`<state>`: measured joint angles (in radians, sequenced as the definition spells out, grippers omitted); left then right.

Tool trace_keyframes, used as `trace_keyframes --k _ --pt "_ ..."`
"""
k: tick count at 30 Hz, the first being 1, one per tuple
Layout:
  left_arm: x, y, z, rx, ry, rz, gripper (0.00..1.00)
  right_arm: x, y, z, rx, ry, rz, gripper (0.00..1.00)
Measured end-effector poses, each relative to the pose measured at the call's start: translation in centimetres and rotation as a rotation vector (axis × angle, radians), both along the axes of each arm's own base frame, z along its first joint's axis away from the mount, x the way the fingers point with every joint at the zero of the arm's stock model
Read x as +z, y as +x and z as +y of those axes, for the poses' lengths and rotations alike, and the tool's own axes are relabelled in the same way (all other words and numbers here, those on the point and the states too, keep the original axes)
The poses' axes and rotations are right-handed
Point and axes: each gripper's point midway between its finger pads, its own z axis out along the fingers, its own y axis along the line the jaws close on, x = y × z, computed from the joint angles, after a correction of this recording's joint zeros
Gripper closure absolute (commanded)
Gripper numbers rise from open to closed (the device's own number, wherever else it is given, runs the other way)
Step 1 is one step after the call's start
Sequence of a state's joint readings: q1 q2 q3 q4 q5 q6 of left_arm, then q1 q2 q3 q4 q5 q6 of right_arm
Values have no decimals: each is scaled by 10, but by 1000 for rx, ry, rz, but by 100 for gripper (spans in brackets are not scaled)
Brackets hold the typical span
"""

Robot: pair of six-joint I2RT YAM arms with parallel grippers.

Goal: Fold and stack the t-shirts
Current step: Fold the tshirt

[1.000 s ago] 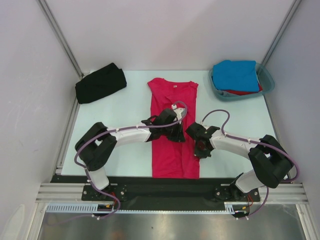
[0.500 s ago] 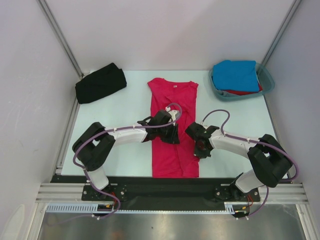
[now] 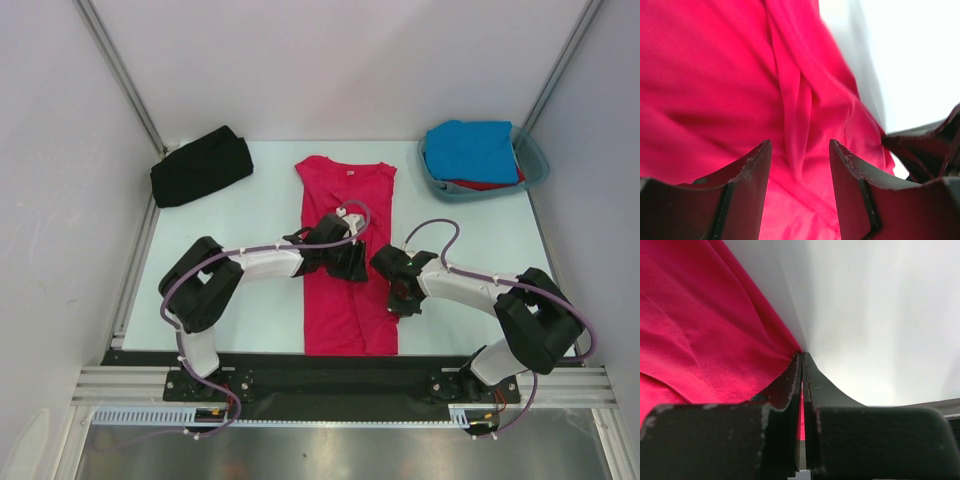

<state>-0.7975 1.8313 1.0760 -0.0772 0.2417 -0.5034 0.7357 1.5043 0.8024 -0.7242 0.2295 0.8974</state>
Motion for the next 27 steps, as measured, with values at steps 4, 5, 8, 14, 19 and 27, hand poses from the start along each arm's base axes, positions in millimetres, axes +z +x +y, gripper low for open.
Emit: trace_keyframes --k 4,5,8,14,19,27 --pt "6 19 -9 -2 -23 -22 45 0 0 0 1 0 -1 100" --pt "9 24 -11 0 -33 -26 45 0 0 0 1 0 -1 100" --pt "11 35 -12 11 -53 -36 46 0 0 0 1 0 0 100" --pt "1 49 -14 19 -57 -14 47 0 0 0 4 -3 2 100" --pt "-8 50 -13 10 -47 3 48 0 0 0 9 -7 6 100" --pt "-8 49 -19 -13 -64 18 51 0 0 0 12 -11 10 100"
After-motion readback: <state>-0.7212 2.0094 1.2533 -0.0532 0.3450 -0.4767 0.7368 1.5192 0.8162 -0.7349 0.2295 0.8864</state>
